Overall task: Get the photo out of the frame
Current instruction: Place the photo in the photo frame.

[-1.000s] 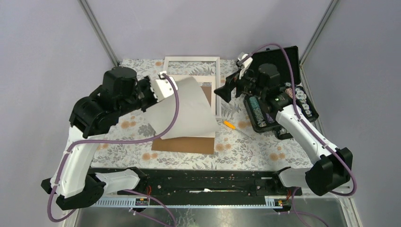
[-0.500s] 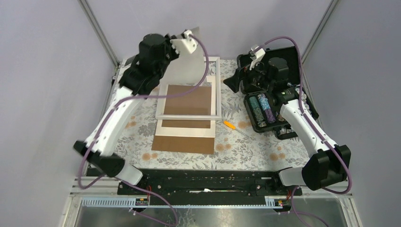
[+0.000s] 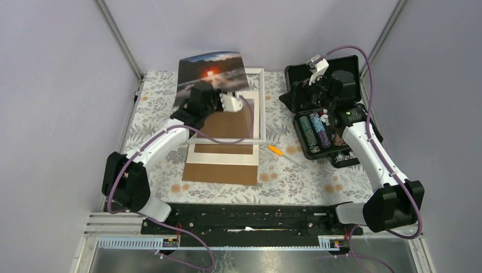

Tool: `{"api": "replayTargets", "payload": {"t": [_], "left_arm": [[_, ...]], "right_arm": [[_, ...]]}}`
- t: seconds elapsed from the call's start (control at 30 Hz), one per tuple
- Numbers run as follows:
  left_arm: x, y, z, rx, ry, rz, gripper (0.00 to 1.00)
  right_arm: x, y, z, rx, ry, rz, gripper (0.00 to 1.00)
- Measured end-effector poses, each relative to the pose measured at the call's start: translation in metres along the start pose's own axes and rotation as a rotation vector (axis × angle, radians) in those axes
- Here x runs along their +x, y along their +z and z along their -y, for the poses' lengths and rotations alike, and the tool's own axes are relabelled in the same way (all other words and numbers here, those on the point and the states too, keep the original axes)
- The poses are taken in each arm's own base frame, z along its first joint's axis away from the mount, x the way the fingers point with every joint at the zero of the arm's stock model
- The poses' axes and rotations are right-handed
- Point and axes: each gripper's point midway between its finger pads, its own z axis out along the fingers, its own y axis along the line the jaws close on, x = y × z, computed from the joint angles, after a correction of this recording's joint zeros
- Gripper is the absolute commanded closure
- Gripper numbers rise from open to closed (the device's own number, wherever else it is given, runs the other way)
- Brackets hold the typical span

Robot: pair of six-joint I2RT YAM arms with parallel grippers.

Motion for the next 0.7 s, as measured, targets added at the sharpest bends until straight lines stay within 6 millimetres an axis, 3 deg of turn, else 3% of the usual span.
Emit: {"api": "replayTargets", "payload": {"t": [0.1, 0.2, 0.53, 0.7], "left_arm": [[0.012, 0.007, 0.069, 0.135, 0.025, 0.014, 1.0], [0.017, 0.008, 0.11, 0.213, 0.028, 0.029, 1.0], [-0.01, 0.015, 0.164, 0.284, -0.03, 0.117, 1.0], [-0.013, 0.02, 0.193, 0.334, -0.027, 0.119, 1.0]], "right_arm": [[0.003, -0.002, 0.001, 0.004, 0.001, -0.008, 0.0], [0.006, -0.002, 0.0, 0.001, 0.007, -0.018, 0.0], [0.019, -0.002, -0.002, -0.012, 0.033, -0.064, 0.0], [0.02, -0.003, -0.004, -0.025, 0.037, -0.07, 0.0]]}}
